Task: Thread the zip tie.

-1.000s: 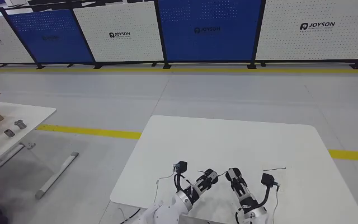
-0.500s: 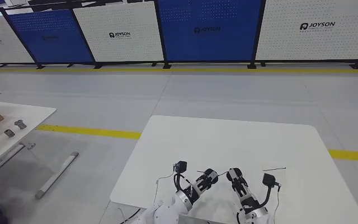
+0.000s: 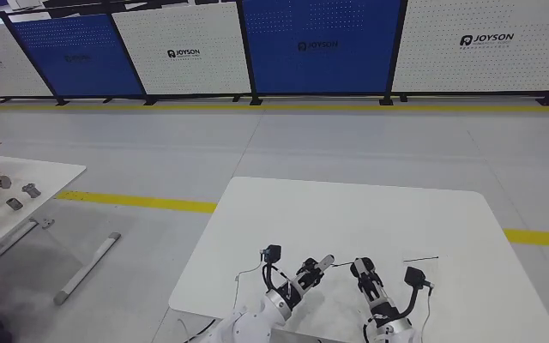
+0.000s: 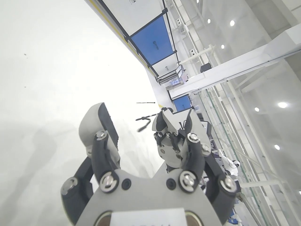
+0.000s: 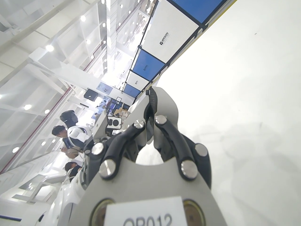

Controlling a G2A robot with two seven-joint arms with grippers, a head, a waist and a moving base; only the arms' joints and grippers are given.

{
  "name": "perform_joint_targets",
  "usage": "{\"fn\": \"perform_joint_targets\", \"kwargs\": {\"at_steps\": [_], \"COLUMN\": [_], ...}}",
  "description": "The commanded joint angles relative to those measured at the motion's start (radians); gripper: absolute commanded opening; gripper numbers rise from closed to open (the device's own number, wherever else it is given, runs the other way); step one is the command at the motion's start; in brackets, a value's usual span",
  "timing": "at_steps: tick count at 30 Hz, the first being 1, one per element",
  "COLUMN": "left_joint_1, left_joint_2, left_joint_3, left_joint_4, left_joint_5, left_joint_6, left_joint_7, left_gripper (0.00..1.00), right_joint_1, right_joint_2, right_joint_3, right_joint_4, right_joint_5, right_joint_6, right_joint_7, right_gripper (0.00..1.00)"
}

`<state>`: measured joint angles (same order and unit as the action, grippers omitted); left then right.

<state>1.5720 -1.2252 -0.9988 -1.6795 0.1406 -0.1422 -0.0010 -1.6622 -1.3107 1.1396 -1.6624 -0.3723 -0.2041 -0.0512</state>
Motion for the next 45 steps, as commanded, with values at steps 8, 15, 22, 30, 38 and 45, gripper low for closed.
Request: {"fn": "perform_joint_targets", "kwargs": {"at_steps": [8, 15, 22, 30, 38, 45], "left_joint_1": [0.008, 0.008, 0.009, 0.009, 0.004, 0.002], "left_joint_2": [0.001, 0.000, 0.000, -0.001, -0.001, -0.002], "left_joint_3": [0.005, 0.006, 0.012, 0.015, 0.017, 0.016], "left_joint_4": [-0.002, -0.003, -0.005, -0.004, 0.000, 0.000], "left_joint_5": [0.016, 0.018, 0.031, 0.042, 0.045, 0.033], "left_joint_6": [-0.009, -0.012, -0.012, -0.010, -0.005, -0.005], "left_joint_7": [-0.001, 0.003, 0.008, 0.014, 0.007, -0.001], "left_gripper": [0.38, 0.27, 0.22, 0.03, 0.00, 0.11], "right_joint_1": [-0.001, 0.000, 0.008, 0.010, 0.011, 0.009], "right_joint_2": [-0.002, -0.003, -0.005, -0.006, -0.006, -0.006], "right_joint_3": [0.000, 0.001, 0.000, 0.002, 0.004, 0.005], "right_joint_4": [0.003, 0.005, 0.015, 0.017, 0.018, 0.019], "right_joint_5": [0.005, 0.009, 0.018, 0.022, 0.006, -0.004], "right_joint_6": [-0.005, -0.009, -0.012, -0.018, -0.025, -0.028], "right_joint_7": [-0.004, -0.003, 0.004, 0.007, 0.012, 0.007], "right_gripper": [0.00, 0.00, 0.00, 0.00, 0.00, 0.00]}}
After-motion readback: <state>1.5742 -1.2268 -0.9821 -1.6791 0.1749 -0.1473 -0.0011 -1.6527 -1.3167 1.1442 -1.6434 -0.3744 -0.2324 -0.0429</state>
